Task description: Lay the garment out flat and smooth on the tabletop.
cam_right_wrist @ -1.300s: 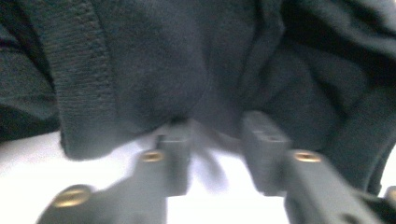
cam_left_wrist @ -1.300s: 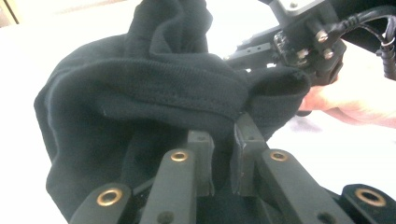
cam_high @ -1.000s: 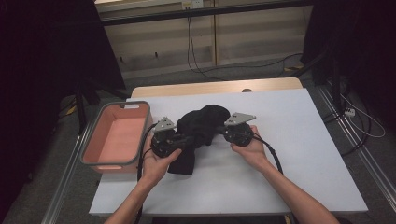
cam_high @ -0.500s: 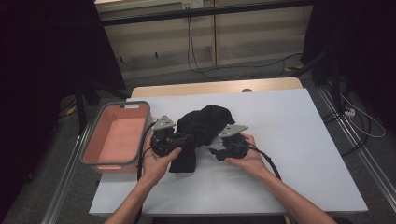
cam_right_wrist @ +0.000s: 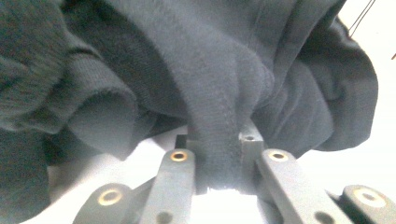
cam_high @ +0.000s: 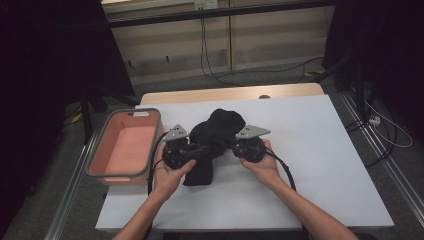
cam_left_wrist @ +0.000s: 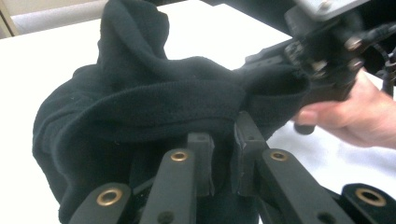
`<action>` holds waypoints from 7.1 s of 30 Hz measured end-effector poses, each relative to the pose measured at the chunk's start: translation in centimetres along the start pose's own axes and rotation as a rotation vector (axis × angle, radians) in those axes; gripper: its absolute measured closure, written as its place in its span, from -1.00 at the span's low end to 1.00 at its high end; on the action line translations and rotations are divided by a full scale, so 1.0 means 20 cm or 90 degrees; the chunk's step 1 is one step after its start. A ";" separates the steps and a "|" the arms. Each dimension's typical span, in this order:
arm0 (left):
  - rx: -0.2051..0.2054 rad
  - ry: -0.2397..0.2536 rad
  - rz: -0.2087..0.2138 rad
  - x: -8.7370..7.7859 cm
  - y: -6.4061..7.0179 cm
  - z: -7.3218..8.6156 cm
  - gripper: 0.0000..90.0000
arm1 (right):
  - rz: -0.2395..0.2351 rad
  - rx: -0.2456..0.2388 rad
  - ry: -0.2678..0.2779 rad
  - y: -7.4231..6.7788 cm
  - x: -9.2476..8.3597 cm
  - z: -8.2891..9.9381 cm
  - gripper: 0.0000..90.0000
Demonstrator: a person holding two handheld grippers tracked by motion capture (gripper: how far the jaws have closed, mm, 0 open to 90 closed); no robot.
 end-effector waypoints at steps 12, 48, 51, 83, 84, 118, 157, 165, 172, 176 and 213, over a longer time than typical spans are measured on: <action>0.001 0.012 0.029 0.00 0.05 -0.03 0.78 | 0.028 -0.013 0.028 0.08 -0.25 -0.05 0.87; 0.072 -0.157 -0.037 0.16 0.09 0.28 -0.37 | 0.016 0.016 -0.074 0.18 -0.46 0.33 -0.10; 0.085 -0.161 -0.026 0.21 0.13 0.30 -0.37 | 0.021 0.019 -0.069 0.19 -0.49 0.34 -0.11; 0.108 -0.210 0.081 0.09 0.35 0.44 0.90 | -0.068 -0.041 -0.132 -0.09 -0.54 0.43 0.50; 0.105 -0.208 0.081 0.08 0.35 0.44 0.81 | -0.065 -0.043 -0.135 -0.09 -0.54 0.43 0.38; 0.195 -0.237 0.080 0.37 0.48 0.29 0.76 | -0.014 -0.021 -0.170 0.04 -0.46 0.46 0.06; -0.010 -0.043 -0.043 0.05 -0.12 0.02 0.92 | -0.013 0.036 -0.020 0.24 -0.39 0.06 0.76; -0.028 -0.060 -0.065 0.05 -0.15 0.08 0.47 | -0.002 0.051 -0.049 0.23 -0.30 0.12 0.33; 0.008 -0.060 -0.045 -0.01 -0.03 0.11 0.20 | 0.021 0.086 -0.010 0.31 -0.40 0.11 0.01; 0.038 -0.095 -0.024 0.04 0.07 0.19 0.19 | 0.016 0.079 -0.034 0.30 -0.42 0.17 -0.18; 0.084 -0.211 0.037 0.20 0.18 0.40 1.00 | -0.048 0.004 -0.197 0.03 -0.36 0.38 0.83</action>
Point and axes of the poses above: each handheld gripper's, and its own axes: x roughly forward along the jaws, z roughly out of its underside, y roughly to its right, the point moved 3 cm from there along x, roughly forward along the jaws, and after that the axes turned 6 degrees about -y, right-handed, at the moved point
